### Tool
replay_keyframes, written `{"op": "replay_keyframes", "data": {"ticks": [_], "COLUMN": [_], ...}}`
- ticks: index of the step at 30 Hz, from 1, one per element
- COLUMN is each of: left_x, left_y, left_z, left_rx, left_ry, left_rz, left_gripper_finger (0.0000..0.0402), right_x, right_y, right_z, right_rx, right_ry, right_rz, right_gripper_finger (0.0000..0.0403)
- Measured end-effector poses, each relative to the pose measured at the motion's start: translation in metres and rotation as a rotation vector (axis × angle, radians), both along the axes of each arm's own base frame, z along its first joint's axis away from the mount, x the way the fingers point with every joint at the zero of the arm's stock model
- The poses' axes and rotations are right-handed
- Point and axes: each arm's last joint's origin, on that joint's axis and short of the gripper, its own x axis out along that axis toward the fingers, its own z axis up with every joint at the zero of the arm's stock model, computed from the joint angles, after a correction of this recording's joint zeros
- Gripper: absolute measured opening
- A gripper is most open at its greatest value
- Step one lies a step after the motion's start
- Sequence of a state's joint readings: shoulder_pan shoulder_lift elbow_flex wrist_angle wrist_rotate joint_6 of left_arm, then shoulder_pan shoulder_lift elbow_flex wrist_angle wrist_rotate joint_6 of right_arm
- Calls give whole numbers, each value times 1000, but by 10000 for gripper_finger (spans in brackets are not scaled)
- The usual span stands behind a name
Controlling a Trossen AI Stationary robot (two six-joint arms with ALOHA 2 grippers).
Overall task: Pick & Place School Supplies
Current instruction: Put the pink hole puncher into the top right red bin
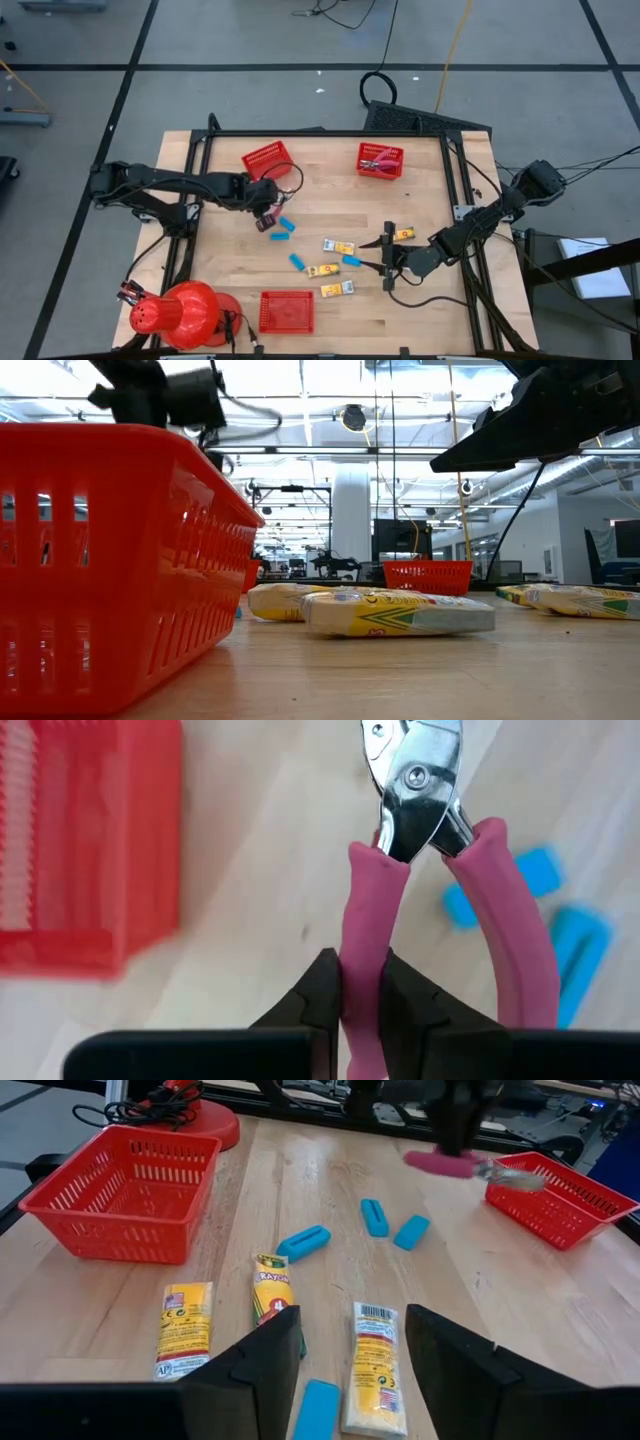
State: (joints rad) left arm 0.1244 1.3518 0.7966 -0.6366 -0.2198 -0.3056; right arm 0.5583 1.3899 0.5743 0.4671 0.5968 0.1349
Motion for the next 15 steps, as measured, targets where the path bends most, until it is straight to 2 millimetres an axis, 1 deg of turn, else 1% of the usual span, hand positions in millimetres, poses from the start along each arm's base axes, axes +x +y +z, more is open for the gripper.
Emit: {"op": "replay_keyframes", "data": {"ticks": [4, 6, 8, 11, 15], "left_x": [20, 36, 50, 75, 106], "left_y": [3, 8, 15, 30, 53], "left_z": [20, 30, 34, 36, 27], "left_rx": [60, 87, 111, 143, 143], "left_ry": [-109, -178, -195, -208, -177], "left_rz": [-49, -91, -123, -163, -230], "left_gripper_finger": [36, 36, 36, 36, 36], "right_x": [0, -1, -1, -7, -21], "right_y": [0, 0, 0, -3, -9], "right_z": [0, 1, 4, 10, 24], "right_rx": [-10, -18, -27, -83, -157], "right_ry": [5, 5, -5, -11, -25], "right_rz": [22, 29, 23, -45, -132], "right_gripper_finger": [171, 171, 171, 171, 171]}}
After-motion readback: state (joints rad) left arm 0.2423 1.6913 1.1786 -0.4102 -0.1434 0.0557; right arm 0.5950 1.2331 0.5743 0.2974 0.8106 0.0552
